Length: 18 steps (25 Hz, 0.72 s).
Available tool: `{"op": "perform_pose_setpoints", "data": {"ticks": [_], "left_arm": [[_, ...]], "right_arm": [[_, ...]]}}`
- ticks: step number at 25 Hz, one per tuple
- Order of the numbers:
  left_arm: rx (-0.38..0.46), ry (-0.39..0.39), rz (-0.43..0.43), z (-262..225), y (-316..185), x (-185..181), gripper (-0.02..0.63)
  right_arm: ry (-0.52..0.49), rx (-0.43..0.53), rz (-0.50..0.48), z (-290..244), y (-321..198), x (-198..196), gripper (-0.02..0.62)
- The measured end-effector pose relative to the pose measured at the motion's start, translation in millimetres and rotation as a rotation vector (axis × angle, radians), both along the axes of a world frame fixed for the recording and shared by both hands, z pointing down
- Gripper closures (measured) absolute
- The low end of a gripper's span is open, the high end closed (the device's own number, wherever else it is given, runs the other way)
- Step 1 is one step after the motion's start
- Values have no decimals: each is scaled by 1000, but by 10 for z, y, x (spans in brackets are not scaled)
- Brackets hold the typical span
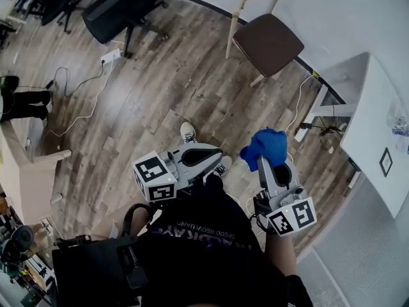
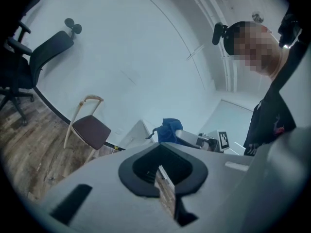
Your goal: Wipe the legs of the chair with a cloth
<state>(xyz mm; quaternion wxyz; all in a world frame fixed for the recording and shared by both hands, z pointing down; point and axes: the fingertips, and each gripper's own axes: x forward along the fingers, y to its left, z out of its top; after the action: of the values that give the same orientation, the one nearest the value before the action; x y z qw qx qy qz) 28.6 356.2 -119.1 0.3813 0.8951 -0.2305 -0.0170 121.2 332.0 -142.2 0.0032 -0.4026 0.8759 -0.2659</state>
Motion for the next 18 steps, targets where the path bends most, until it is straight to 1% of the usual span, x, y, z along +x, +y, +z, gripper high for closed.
{"op": "perform_pose_setpoints", "data": {"ticks": [2, 6, 14, 18], "left_arm": [[-22, 1, -4, 78, -86, -141, 598], [-40, -10, 19, 220, -315, -405, 598], [1, -76, 102, 523, -814, -965, 598], [23, -88, 133, 718, -1084, -1196, 598]], "right_arm": [[10, -11, -3, 41, -126, -136, 499], [33, -42, 8, 192, -441, -407, 499], [111, -71, 35, 424, -1193, -981, 499], [144, -77, 47, 474, -1450, -1228, 499]]}}
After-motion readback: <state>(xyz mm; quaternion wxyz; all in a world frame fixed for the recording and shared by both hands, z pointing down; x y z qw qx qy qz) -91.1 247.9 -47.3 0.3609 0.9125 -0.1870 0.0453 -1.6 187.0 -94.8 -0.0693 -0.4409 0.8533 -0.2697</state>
